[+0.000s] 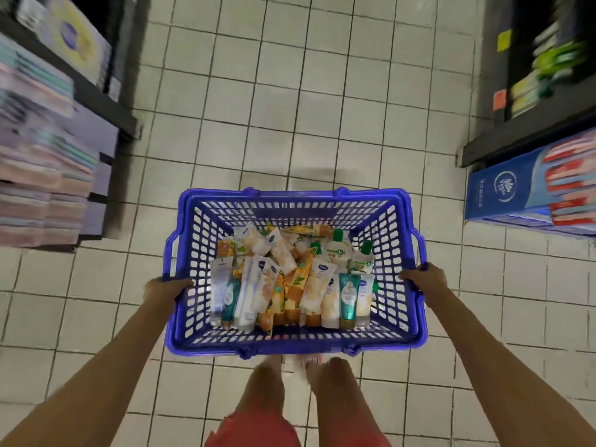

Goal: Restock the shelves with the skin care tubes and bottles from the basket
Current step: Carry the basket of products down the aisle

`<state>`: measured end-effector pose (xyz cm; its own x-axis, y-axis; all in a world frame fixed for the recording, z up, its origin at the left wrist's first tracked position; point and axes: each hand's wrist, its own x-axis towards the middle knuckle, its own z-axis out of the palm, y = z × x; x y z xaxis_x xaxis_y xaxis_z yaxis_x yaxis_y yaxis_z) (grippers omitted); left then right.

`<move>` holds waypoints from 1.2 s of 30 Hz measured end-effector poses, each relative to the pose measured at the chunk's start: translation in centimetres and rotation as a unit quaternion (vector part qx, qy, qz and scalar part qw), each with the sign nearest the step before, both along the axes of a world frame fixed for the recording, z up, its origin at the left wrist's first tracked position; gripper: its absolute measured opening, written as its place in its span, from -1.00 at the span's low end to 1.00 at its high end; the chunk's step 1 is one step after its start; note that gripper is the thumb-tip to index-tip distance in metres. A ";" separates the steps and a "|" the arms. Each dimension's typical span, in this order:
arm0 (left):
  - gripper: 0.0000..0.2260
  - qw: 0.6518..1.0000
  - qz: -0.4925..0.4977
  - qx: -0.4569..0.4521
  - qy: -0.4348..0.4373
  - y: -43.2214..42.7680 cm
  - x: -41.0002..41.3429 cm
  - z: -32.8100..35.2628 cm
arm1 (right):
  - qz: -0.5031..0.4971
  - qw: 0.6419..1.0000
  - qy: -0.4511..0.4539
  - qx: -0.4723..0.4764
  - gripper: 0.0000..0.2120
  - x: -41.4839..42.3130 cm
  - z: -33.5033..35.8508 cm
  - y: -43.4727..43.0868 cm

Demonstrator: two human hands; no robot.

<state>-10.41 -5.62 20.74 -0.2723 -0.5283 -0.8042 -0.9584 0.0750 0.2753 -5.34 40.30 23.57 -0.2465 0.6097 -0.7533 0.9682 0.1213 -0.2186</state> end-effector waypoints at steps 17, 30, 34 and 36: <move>-0.81 0.999 -0.034 0.023 0.027 8.4 -25.8 4.9 | -0.066 0.992 0.078 -0.068 -0.76 -21.3 5.4 9.2; -0.56 0.992 -0.085 0.087 0.031 20.5 -49.3 6.7 | -0.082 0.992 0.094 -0.023 -0.69 -41.8 8.2 20.0; -0.52 0.990 -0.119 0.079 -0.003 23.0 -58.4 5.7 | -0.094 0.992 0.083 -0.027 -0.57 -49.3 8.6 22.5; -0.57 0.985 -0.152 0.076 -0.022 24.1 -63.1 5.1 | -0.102 0.991 0.074 -0.037 -0.56 -53.3 8.9 23.8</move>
<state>-73.53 18.48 25.89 -0.3615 -0.3006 -0.8826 -0.9098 0.3207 0.2634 -58.62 64.12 32.49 -0.2358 0.6033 -0.7619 0.9275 -0.0943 -0.3617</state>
